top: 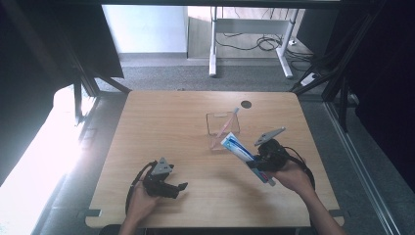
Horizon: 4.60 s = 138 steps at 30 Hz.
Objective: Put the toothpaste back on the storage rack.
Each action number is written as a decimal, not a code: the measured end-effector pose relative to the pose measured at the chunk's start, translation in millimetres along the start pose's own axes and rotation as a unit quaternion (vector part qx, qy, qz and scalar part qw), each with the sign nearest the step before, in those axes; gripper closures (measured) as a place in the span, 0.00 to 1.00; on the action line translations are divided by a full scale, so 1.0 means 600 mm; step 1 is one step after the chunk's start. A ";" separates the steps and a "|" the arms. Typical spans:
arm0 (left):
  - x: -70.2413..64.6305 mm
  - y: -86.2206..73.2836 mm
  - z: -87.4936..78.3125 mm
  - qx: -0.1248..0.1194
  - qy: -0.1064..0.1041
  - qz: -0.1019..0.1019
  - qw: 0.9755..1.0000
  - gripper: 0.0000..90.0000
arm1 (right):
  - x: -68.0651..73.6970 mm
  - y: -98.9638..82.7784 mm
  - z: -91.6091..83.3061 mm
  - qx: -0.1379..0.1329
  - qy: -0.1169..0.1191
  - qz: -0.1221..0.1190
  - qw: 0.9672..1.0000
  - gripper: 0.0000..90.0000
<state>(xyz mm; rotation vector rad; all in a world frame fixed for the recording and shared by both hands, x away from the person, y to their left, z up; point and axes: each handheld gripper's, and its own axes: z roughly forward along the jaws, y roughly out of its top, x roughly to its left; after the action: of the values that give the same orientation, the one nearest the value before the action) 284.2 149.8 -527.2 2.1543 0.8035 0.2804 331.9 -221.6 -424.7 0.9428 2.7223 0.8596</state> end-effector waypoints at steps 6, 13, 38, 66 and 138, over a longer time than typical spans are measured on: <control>0.000 0.000 0.000 0.000 0.000 0.000 1.000 0.14 | -0.009 0.010 -0.007 -0.033 -0.008 0.013 0.999 0.81; 0.000 0.000 0.000 0.002 -0.001 0.002 1.000 0.14 | -0.019 0.019 -0.009 -0.062 -0.011 0.028 0.998 0.81; -0.002 0.000 0.002 0.007 -0.001 0.006 1.000 0.15 | -0.033 0.072 0.000 -0.118 -0.028 0.033 0.992 0.81; -0.003 0.000 0.003 0.006 -0.005 0.005 1.000 0.15 | -0.055 0.140 0.023 -0.170 -0.022 0.039 0.984 0.81; -0.002 -0.001 0.003 0.010 -0.008 0.011 1.000 0.15 | -0.092 0.191 0.145 -0.195 -0.053 0.025 0.979 0.81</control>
<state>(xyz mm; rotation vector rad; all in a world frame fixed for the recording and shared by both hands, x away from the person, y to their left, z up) 283.8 148.1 -528.5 2.1820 0.7774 0.2681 462.5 -140.2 -435.8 0.9419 2.3249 1.2545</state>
